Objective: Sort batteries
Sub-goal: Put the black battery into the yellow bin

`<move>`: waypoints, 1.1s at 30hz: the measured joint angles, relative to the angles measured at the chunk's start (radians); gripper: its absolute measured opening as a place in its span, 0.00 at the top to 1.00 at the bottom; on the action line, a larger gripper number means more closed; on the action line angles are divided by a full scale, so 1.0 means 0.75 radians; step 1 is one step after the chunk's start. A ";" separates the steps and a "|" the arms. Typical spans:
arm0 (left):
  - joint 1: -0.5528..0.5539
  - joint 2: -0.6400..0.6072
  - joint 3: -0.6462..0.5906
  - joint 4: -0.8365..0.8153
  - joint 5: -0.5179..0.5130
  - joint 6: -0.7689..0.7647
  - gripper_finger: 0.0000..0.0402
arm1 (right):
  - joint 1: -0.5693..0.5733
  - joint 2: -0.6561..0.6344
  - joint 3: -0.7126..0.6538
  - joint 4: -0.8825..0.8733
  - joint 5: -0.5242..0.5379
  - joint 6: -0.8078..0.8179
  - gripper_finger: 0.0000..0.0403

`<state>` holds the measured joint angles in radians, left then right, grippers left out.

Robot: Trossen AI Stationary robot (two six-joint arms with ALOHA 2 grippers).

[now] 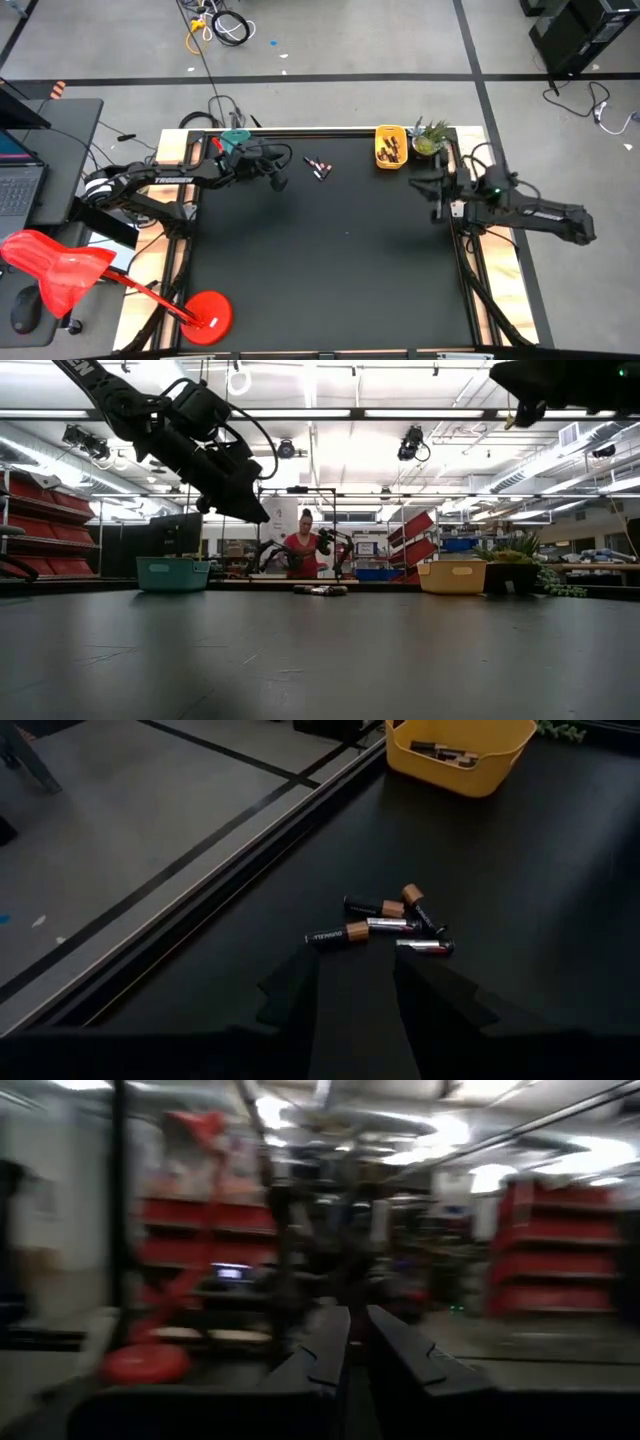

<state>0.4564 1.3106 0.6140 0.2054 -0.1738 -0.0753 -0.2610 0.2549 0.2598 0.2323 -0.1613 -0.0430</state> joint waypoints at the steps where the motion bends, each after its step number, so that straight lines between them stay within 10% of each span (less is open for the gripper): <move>1: 0.000 0.000 0.000 -0.001 0.000 -0.002 0.65 | 0.005 0.000 -0.036 0.041 -0.044 0.033 0.89; 11: -0.001 0.000 0.000 0.010 0.000 -0.026 0.65 | 0.133 0.164 -0.339 0.348 -0.264 0.461 0.91; 20: -0.001 0.000 0.001 0.060 0.052 -0.054 0.65 | 0.494 0.399 -0.331 0.742 -0.271 0.421 0.94; 26: -0.001 0.000 0.001 0.060 0.055 -0.054 0.65 | 0.729 0.504 -0.318 0.909 0.007 0.470 0.94; 33: -0.001 0.000 0.001 0.059 0.057 -0.079 0.65 | 0.913 0.755 0.015 0.536 0.286 0.511 0.95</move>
<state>0.4561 1.3106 0.6144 0.2496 -0.1310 -0.1347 0.4235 0.8211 0.2713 0.6342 0.0528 0.3404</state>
